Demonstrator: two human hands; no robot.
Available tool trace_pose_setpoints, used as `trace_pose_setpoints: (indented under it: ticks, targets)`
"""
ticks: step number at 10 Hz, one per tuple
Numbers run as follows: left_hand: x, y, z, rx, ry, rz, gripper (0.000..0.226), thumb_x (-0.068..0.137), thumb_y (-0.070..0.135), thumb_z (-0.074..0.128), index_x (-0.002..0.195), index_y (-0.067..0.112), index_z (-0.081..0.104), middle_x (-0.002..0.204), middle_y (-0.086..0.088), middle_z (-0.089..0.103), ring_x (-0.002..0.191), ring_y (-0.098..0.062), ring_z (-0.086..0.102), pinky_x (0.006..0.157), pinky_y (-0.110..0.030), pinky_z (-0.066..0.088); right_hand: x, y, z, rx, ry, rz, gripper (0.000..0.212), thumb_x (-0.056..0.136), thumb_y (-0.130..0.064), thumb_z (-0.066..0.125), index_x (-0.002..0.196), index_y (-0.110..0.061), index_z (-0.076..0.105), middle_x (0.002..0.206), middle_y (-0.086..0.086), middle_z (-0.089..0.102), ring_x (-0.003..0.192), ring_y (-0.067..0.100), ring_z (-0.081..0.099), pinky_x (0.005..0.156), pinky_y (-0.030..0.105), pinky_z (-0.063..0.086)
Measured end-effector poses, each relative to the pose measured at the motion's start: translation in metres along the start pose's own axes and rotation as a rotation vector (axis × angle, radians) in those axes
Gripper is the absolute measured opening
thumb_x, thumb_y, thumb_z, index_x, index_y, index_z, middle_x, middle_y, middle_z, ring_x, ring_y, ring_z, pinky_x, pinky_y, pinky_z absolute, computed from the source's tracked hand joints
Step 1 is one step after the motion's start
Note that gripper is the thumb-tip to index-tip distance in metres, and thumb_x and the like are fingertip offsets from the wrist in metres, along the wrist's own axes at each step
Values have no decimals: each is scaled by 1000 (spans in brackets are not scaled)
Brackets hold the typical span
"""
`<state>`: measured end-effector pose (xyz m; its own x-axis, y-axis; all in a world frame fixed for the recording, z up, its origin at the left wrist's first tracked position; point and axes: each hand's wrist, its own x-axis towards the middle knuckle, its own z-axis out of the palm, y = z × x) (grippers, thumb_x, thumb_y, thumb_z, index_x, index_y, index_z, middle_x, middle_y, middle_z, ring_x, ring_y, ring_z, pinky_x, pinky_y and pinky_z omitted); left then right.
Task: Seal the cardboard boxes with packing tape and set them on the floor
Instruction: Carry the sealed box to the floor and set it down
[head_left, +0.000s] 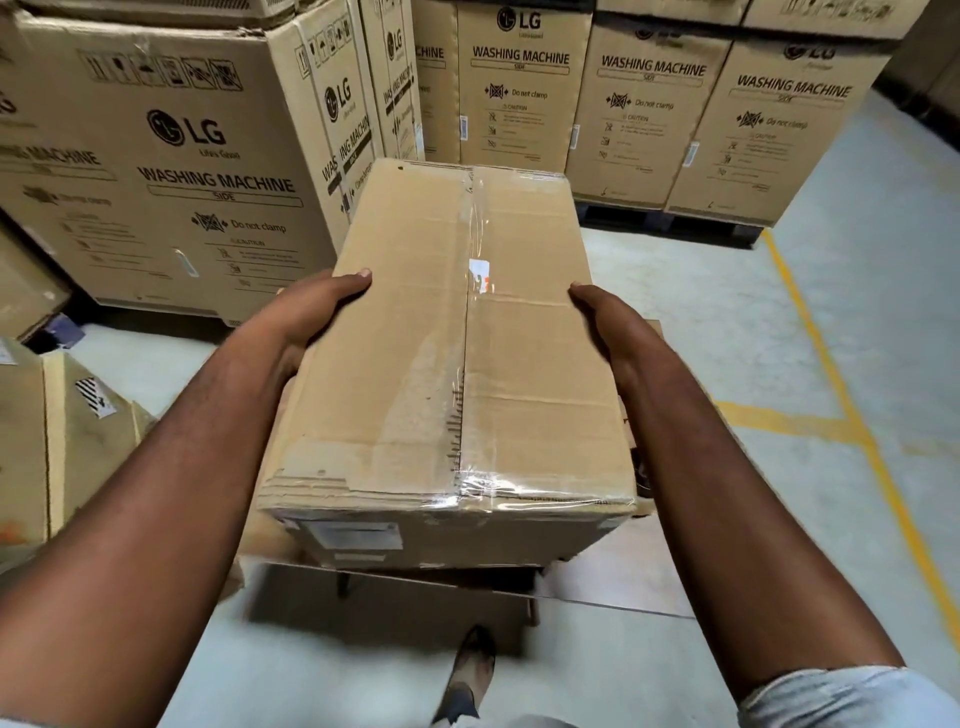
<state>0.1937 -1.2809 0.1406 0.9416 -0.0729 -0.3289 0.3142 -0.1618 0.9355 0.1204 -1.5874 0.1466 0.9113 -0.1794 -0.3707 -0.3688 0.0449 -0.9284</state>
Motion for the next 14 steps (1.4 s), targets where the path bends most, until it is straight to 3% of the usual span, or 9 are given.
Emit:
trace_pose_setpoints:
  ticks: [1,3,5,8,9,10,11,12,14]
  targets:
    - [-34,-8,9,3,14,11,41,92,39,65,126,16,64,109,-7,75,84,-21,73,70,-32,57,-25,10,-18,28,-34,-21,20,102,-33,51,86,-25,59,56,-15,68,48,-1,63,47,12,50]
    - [-115,-27,46,-53,32,39,34,93,37,64,117,13,67,101,-6,77,81,-20,74,83,-37,59,-88,41,-60,4,-89,-7,23,103,-27,47,83,-22,57,46,-16,63,40,-2,60,41,11,47]
    - [-186,-39,98,-129,30,-10,23,100,33,55,97,14,69,78,0,77,64,-14,73,56,-24,58,-136,65,-114,42,-55,27,19,100,-31,52,91,-21,66,63,-9,72,56,7,68,52,17,53]
    - [-240,-42,209,-51,-23,96,21,103,24,50,107,11,66,77,1,76,61,-13,71,53,-23,56,-180,92,-230,146,-16,75,28,100,-37,49,105,-18,69,76,1,76,62,17,72,55,23,57]
    - [-247,-44,261,-27,-35,105,23,101,23,53,115,9,65,90,-5,76,66,-16,72,58,-26,57,-186,106,-285,134,-31,86,33,103,-40,46,109,-17,68,82,1,77,67,16,73,58,24,57]
    - [-257,-50,327,-33,-23,79,31,99,28,58,126,12,56,97,-7,73,72,-19,71,59,-30,57,-192,118,-354,81,22,67,39,102,-43,46,122,-13,61,95,6,75,71,17,73,56,25,56]
    - [-274,-57,397,-58,10,68,21,99,25,58,117,14,56,86,-4,74,64,-15,71,52,-27,56,-189,132,-421,33,31,36,55,99,-49,50,139,-11,47,119,13,68,84,23,72,59,30,57]
    - [-281,-68,466,-70,35,61,43,93,33,63,129,14,53,111,-12,72,86,-23,73,69,-36,58,-195,143,-486,13,56,3,48,101,-48,50,135,-15,43,115,10,65,87,22,67,64,31,55]
    - [-285,-81,564,-35,-24,50,48,92,37,64,136,19,54,121,-5,69,103,-25,70,84,-39,57,-194,161,-586,-6,112,-39,45,101,-47,50,135,-18,44,125,8,65,104,21,65,86,35,54]
